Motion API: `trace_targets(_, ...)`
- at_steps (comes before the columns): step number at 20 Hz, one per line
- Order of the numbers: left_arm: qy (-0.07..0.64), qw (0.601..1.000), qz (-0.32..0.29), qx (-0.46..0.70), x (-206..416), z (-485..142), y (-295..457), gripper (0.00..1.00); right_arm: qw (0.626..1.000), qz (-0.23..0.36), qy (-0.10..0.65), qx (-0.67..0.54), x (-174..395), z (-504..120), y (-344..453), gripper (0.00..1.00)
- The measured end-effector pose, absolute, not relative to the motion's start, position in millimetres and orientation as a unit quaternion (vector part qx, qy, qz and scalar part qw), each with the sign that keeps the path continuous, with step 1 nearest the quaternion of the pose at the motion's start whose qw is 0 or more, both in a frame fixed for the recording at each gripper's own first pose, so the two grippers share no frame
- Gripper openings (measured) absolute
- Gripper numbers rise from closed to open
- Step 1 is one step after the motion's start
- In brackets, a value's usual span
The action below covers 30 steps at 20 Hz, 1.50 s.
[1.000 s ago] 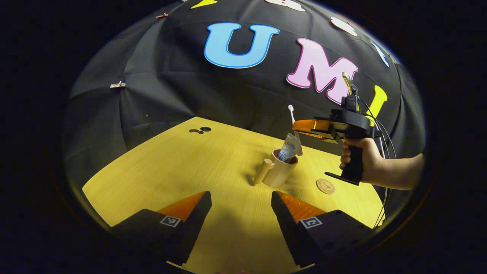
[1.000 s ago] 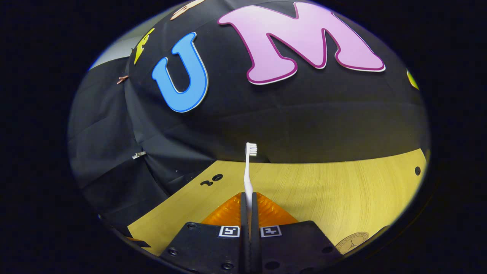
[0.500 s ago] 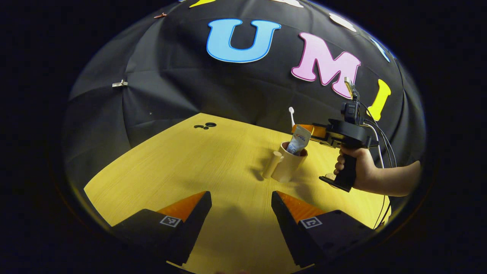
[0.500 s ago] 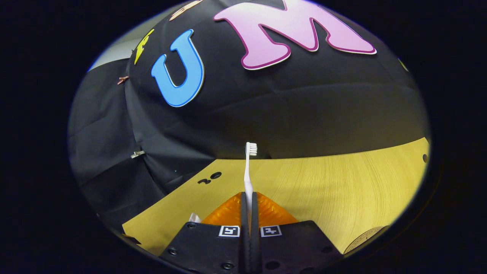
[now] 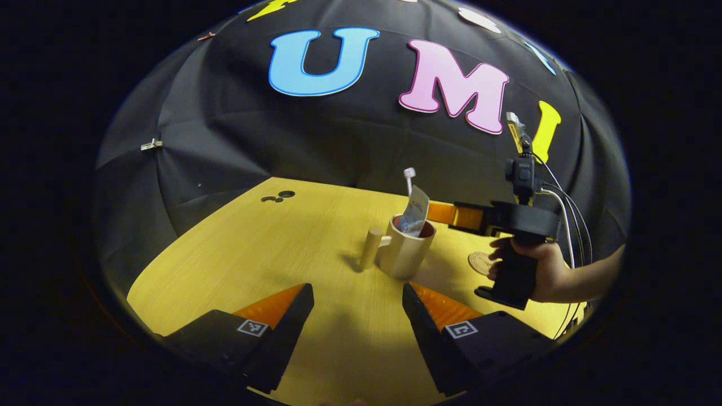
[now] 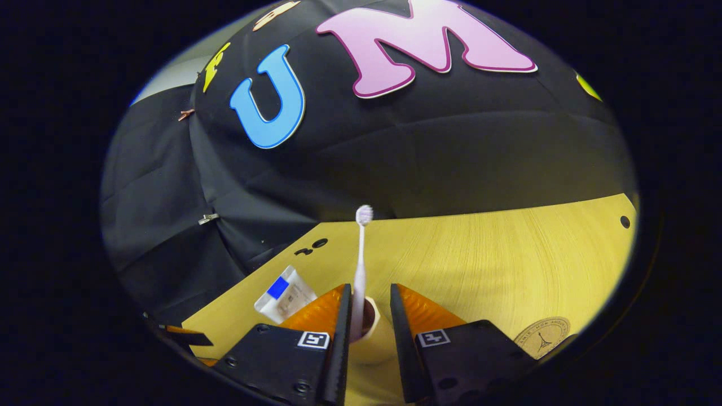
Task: Put the toothbrush and toothpaste on the desktop into the cup, then pick up the cup and place it on the coaster on the desktop.
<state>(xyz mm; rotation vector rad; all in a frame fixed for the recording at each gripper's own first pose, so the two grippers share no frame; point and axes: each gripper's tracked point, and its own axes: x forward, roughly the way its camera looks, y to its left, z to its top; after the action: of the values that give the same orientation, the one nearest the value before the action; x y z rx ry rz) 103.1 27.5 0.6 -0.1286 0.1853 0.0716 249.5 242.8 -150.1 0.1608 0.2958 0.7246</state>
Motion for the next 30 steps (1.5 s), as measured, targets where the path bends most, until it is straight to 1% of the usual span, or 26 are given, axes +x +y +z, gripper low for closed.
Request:
trace_targets(1, 0.092, 0.993, 0.032, -0.060, 110.7, 4.6, 33.7, 0.98, 0.922, 0.352, 0.142, 0.073, 245.3, -148.3, 234.5, 0.24)
trace_targets(2, 0.092, 0.994, 0.028, -0.053, 116.5, 5.5, 41.3, 0.98, 0.925, 0.347, 0.142, 0.063, 241.7, -147.7, 223.6, 0.41)
trace_targets(3, 0.093, 0.994, 0.024, -0.043, 123.5, 7.3, 49.9, 0.98, 0.927, 0.343, 0.141, 0.058, 238.8, -146.2, 212.3, 0.34)
trace_targets(5, 0.097, 0.995, 0.006, -0.025, 141.9, 8.7, 57.8, 0.98, 0.934, 0.326, 0.138, 0.051, 234.8, -139.4, 185.1, 0.69)
trace_targets(6, 0.104, 0.994, -0.010, -0.015, 154.7, 7.1, 65.9, 0.98, 0.938, 0.316, 0.138, 0.049, 232.8, -136.7, 169.5, 0.89)
trace_targets(7, 0.112, 0.993, -0.022, 0.001, 167.1, 6.2, 77.4, 0.98, 0.941, 0.305, 0.139, 0.046, 232.4, -135.3, 154.2, 0.90)
trace_targets(9, 0.112, 0.992, -0.030, 0.045, 188.5, 4.8, 100.5, 0.98, 0.948, 0.280, 0.145, 0.040, 231.5, -134.6, 121.3, 0.99)
trace_targets(12, 0.127, 0.986, -0.059, 0.086, 214.5, 3.9, 121.3, 0.98, 0.958, 0.243, 0.148, 0.037, 231.0, -132.3, 75.9, 0.98)
trace_targets(16, 0.173, 0.968, -0.126, 0.133, 240.6, -10.8, 113.5, 0.97, 0.968, 0.195, 0.152, 0.048, 224.5, -134.0, 22.6, 0.98)
trace_targets(18, 0.195, 0.956, -0.144, 0.168, 250.9, -15.7, 111.6, 0.99, 0.972, 0.173, 0.151, 0.050, 220.0, -133.8, -3.0, 0.98)
trace_targets(21, 0.222, 0.939, -0.167, 0.204, 264.9, -13.6, 113.8, 0.99, 0.977, 0.142, 0.152, 0.053, 209.8, -135.5, -39.9, 0.98)
trace_targets(25, 0.256, 0.908, -0.203, 0.262, 286.7, -14.2, 115.1, 0.99, 0.980, 0.099, 0.160, 0.066, 195.3, -140.9, -85.0, 0.98)
trace_targets(30, 0.309, 0.856, -0.252, 0.329, 305.7, -26.8, 102.3, 0.99, 0.980, 0.049, 0.172, 0.090, 171.0, -148.9, -134.4, 0.98)
